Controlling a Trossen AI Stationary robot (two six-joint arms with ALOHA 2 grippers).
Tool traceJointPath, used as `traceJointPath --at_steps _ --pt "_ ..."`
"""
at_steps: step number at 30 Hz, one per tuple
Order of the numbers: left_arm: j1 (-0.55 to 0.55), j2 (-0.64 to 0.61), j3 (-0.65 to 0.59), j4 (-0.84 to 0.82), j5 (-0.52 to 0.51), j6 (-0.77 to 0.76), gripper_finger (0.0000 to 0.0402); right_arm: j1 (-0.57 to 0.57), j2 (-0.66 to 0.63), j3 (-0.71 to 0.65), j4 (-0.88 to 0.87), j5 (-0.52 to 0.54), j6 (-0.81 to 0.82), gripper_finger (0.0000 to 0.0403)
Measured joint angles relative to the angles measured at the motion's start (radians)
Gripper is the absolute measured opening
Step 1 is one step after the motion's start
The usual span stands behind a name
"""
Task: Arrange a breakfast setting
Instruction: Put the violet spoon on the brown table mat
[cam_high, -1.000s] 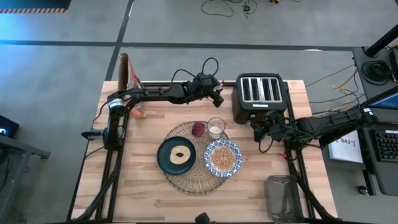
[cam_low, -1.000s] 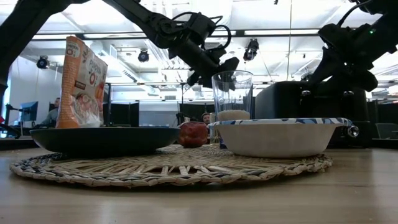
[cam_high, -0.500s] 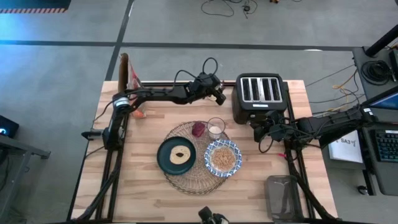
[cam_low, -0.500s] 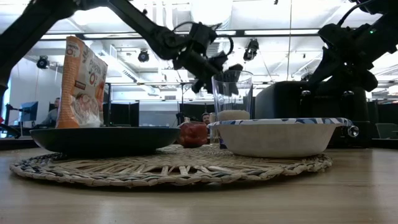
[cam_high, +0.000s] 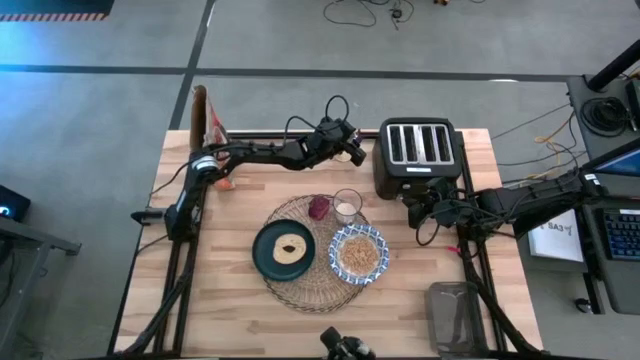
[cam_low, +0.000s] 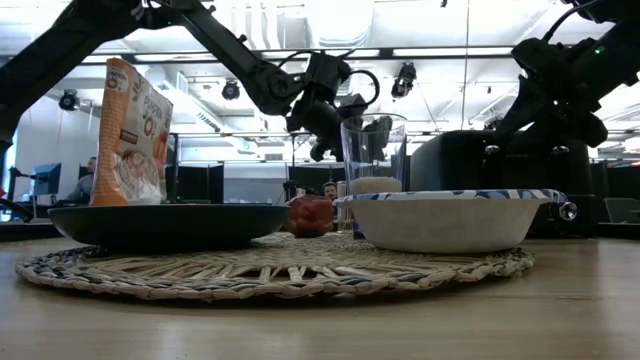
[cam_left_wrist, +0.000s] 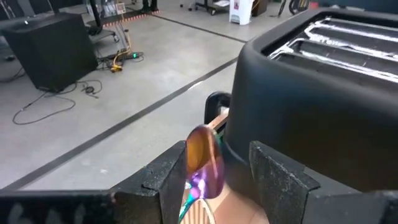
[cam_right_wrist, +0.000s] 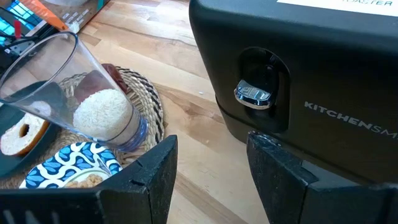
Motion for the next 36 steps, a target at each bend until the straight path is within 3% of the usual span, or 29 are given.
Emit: traceJointPath --at_steps 11,22,30,36 --pt "0.013 0.026 0.000 0.026 0.004 -0.008 0.0134 0.000 0.000 0.000 0.000 0.000 0.000 0.0183" --pt "0.014 0.026 0.000 0.026 0.011 -0.016 0.0007 0.000 0.000 0.000 0.000 0.000 0.000 0.0183" --pt "0.014 -0.003 0.000 -0.033 0.043 -0.017 0.0001 0.000 0.000 0.000 0.000 0.000 0.000 0.0183" --pt "0.016 -0.100 0.000 -0.095 0.055 -0.003 0.0000 0.000 0.000 0.000 0.000 0.000 0.000 0.0183"
